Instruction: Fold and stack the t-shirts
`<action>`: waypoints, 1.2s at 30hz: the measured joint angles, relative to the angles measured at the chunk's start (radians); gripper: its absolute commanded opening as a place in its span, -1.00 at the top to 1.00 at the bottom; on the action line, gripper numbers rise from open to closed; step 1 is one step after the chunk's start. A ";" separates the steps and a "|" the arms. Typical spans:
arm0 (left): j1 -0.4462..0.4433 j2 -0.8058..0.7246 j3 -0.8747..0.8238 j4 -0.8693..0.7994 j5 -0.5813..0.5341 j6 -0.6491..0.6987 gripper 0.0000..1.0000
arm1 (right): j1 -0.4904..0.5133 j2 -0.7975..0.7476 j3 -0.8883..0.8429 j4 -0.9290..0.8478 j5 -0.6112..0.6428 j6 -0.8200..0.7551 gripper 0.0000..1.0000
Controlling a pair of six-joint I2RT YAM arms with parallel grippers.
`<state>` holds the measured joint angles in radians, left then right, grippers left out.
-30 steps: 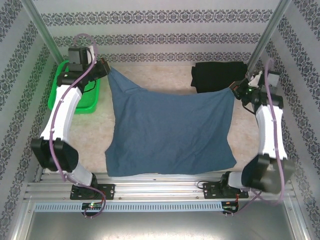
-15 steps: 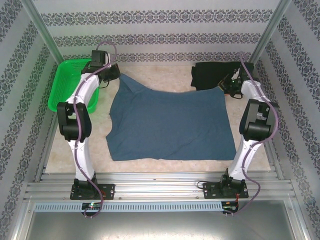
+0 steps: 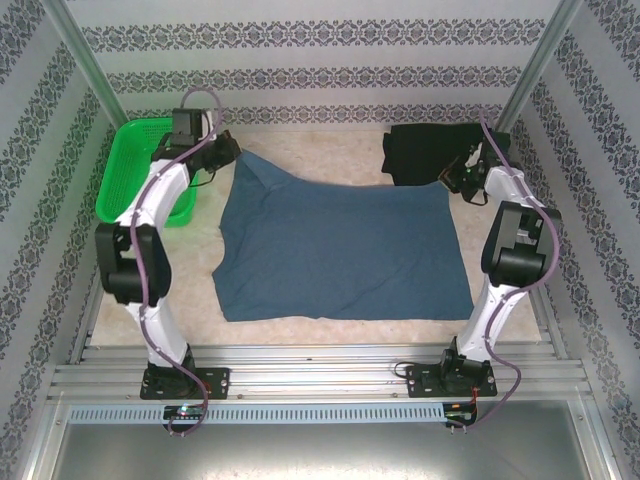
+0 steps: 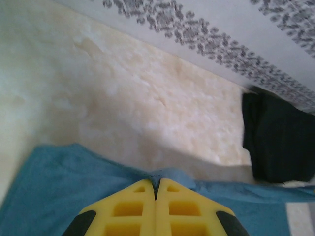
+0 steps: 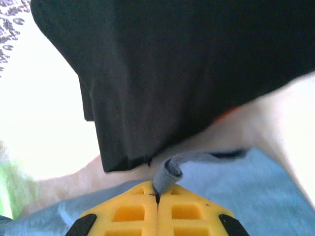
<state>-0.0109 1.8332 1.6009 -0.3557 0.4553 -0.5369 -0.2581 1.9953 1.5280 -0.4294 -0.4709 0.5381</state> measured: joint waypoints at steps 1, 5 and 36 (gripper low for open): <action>0.000 -0.047 -0.055 0.014 0.015 -0.027 1.00 | -0.002 -0.029 -0.033 -0.002 0.000 -0.004 1.00; 0.000 -0.199 -0.232 0.059 0.068 -0.129 1.00 | -0.015 -0.121 -0.132 0.001 0.000 -0.022 1.00; 0.000 -0.581 -0.829 0.050 0.085 -0.306 1.00 | -0.042 -0.264 -0.406 -0.022 0.023 -0.072 1.00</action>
<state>-0.0109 1.2518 0.7715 -0.3061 0.5404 -0.8433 -0.2996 1.7309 1.1217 -0.4515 -0.4484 0.4664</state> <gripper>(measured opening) 0.055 0.062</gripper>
